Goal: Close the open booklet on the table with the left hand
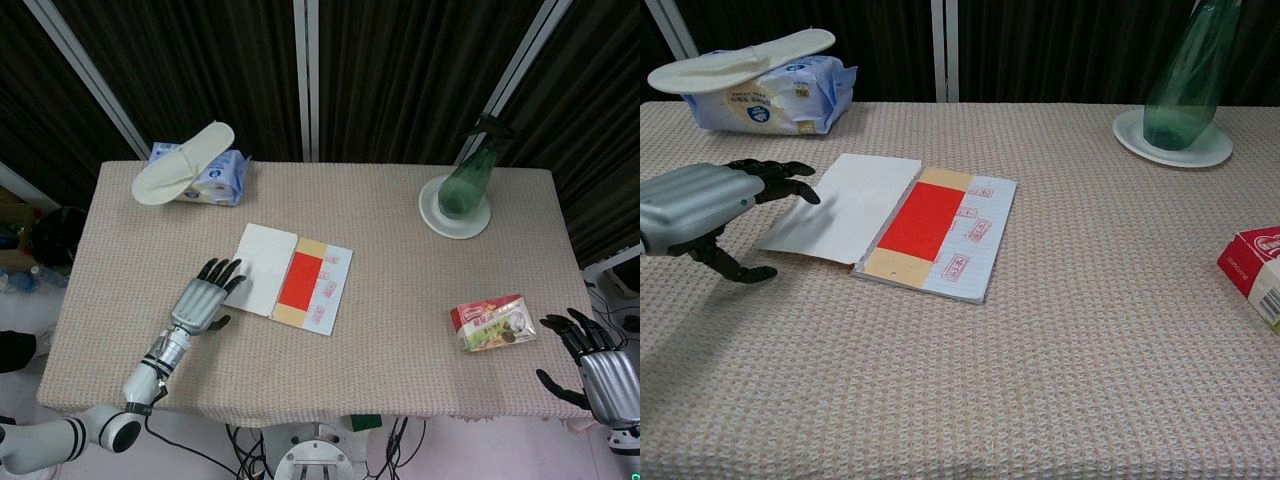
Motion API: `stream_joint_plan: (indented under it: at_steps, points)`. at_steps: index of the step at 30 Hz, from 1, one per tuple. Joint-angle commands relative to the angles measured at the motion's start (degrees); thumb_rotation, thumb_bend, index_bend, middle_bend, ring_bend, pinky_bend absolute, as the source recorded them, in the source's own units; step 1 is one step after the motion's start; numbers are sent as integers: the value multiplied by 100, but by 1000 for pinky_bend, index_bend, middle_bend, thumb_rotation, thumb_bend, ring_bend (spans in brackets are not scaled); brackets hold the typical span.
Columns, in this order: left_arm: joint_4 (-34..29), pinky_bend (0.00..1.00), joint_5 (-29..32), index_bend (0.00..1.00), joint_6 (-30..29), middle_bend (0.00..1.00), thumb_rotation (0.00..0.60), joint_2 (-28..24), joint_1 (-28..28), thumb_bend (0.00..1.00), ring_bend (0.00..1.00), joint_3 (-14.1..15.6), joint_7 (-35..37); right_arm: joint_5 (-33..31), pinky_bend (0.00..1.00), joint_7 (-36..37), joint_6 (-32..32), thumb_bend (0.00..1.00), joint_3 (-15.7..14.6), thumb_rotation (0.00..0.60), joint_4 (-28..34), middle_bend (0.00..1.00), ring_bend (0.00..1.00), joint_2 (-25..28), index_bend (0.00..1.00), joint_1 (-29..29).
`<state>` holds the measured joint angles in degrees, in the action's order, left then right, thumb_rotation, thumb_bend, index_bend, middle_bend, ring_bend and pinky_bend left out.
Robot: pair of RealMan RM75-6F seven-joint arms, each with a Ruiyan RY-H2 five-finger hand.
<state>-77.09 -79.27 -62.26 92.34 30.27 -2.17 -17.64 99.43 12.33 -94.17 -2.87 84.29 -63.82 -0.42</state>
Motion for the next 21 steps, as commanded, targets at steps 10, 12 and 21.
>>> stream_joint_plan:
  at_steps: [10, 12, 21]
  points:
    - [-9, 62, 22, 174, 45, 0, 600, 68, 89, 203, 0, -117, 24, -62, 195, 13, -45, 176, 4, 600, 3, 186, 92, 20, 233, -41]
    - [18, 62, 65, 174, 92, 0, 600, 99, 102, 203, 0, -118, -12, -79, 195, 34, -47, 176, 3, 600, -13, 186, 92, 13, 233, -50]
    - [393, 62, 70, 174, 73, 0, 600, 454, 233, 203, 0, -269, -13, -120, 194, 62, -84, 176, 5, 600, -54, 186, 92, 0, 233, -92]
